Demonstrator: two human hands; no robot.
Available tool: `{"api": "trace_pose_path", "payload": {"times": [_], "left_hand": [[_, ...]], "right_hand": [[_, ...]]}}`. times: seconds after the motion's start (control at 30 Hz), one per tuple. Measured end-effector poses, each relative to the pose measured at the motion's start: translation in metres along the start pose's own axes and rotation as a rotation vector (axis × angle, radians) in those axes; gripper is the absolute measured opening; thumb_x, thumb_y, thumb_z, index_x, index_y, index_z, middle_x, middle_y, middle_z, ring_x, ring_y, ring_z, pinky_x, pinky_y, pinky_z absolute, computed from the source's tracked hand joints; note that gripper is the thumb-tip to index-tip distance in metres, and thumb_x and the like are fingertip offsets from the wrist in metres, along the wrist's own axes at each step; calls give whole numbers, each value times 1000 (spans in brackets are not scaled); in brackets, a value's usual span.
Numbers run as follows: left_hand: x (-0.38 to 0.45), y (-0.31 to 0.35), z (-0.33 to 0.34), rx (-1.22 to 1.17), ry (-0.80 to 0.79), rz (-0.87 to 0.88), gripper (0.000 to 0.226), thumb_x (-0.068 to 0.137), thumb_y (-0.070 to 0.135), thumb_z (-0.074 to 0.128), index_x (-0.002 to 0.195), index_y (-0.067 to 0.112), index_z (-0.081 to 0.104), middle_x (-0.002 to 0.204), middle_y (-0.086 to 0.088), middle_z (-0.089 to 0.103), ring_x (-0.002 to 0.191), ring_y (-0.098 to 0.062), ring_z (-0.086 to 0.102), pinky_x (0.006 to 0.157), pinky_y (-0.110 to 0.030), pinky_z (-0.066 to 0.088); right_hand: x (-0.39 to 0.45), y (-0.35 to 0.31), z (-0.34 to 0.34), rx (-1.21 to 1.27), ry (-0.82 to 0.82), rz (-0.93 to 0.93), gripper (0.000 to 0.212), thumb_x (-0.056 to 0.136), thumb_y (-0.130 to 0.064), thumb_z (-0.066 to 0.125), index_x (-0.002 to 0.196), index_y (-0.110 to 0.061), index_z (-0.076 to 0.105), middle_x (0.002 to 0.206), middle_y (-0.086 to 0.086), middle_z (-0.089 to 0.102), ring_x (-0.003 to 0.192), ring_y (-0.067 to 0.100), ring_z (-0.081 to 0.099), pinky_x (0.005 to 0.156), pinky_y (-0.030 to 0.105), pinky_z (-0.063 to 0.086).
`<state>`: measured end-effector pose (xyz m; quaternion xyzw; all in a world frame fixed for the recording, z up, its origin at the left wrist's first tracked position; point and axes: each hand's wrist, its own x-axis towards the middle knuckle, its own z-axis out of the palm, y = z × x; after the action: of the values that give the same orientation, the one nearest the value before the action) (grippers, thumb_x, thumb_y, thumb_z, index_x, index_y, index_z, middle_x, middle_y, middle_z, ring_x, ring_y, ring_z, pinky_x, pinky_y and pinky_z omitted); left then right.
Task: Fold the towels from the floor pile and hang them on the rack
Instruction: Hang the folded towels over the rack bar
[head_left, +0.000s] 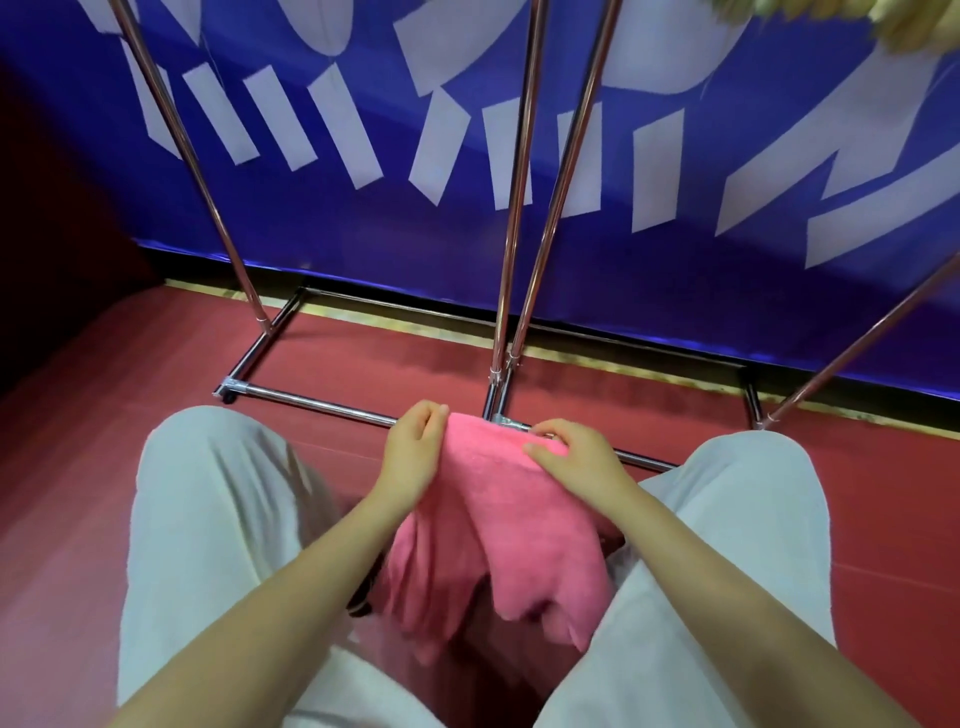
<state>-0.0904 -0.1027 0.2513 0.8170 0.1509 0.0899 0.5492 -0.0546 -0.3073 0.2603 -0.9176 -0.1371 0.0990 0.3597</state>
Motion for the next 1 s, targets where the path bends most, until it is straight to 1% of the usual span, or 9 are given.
{"api": "trace_pose_path", "payload": {"times": [0.07, 0.13, 0.23, 0.33, 0.47, 0.57, 0.73, 0.87, 1.0], "left_hand": [[-2, -1, -2, 27, 11, 64, 39, 99, 12, 49, 63, 20, 38, 61, 8, 40, 57, -1, 39, 60, -18, 32], [-2, -3, -3, 43, 0, 99, 39, 99, 12, 49, 63, 21, 37, 60, 8, 40, 57, -1, 39, 59, -18, 32], [-3, -7, -5, 50, -24, 110, 34, 98, 12, 50, 65, 16, 43, 62, 7, 43, 61, -4, 38, 62, -26, 32], [0, -11, -12, 45, -49, 99, 28, 99, 12, 49, 72, 4, 51, 66, 4, 47, 65, -8, 39, 65, -29, 32], [0, -5, -23, 34, -187, 138, 23, 94, 16, 60, 72, 23, 61, 70, 12, 61, 67, 6, 52, 70, -14, 40], [-2, -5, -25, 63, -268, 145, 14, 88, 15, 68, 78, 24, 68, 74, 21, 68, 72, 14, 57, 72, -6, 40], [7, -10, -31, -23, -103, 148, 14, 89, 9, 65, 87, 21, 72, 88, 14, 68, 82, 18, 58, 81, -4, 40], [7, -12, -30, -13, -77, 152, 15, 90, 8, 64, 88, 19, 73, 87, 20, 67, 82, 19, 58, 80, -3, 40], [6, -8, -25, -129, -74, 86, 16, 94, 9, 58, 86, 15, 70, 92, 5, 73, 87, 5, 62, 85, -12, 45]], "right_hand": [[-2, 4, 2, -115, -64, 33, 24, 90, -34, 60, 85, -13, 70, 89, -1, 69, 83, 15, 59, 72, 28, 37], [-3, 9, 4, -156, -131, 58, 38, 91, -40, 57, 66, -11, 62, 68, 2, 59, 67, 18, 51, 62, 33, 32], [-4, 7, 2, 2, -221, 101, 40, 88, -35, 63, 59, -12, 51, 60, -1, 43, 58, 11, 37, 55, 27, 28], [-2, 2, -2, 276, -180, 140, 25, 78, -30, 71, 70, -13, 56, 68, 0, 44, 67, 12, 40, 60, 28, 28], [-2, 1, -7, 536, -109, 135, 14, 77, -23, 73, 72, -19, 61, 70, -1, 52, 70, 12, 47, 64, 29, 33], [-2, 2, -8, 528, -86, 103, 9, 72, -28, 73, 69, -25, 64, 69, -8, 57, 71, 10, 51, 68, 28, 38], [-4, 8, -2, 426, -123, 27, 14, 79, -15, 75, 76, -13, 62, 68, -8, 53, 67, 5, 47, 64, 23, 36], [-8, 8, 4, 383, -104, 5, 22, 80, -14, 74, 68, -20, 57, 59, -17, 49, 59, -3, 43, 58, 15, 34], [-11, 7, 4, 384, -82, -24, 17, 85, -13, 69, 71, -19, 61, 69, -12, 56, 62, -6, 48, 62, 11, 39]]}}
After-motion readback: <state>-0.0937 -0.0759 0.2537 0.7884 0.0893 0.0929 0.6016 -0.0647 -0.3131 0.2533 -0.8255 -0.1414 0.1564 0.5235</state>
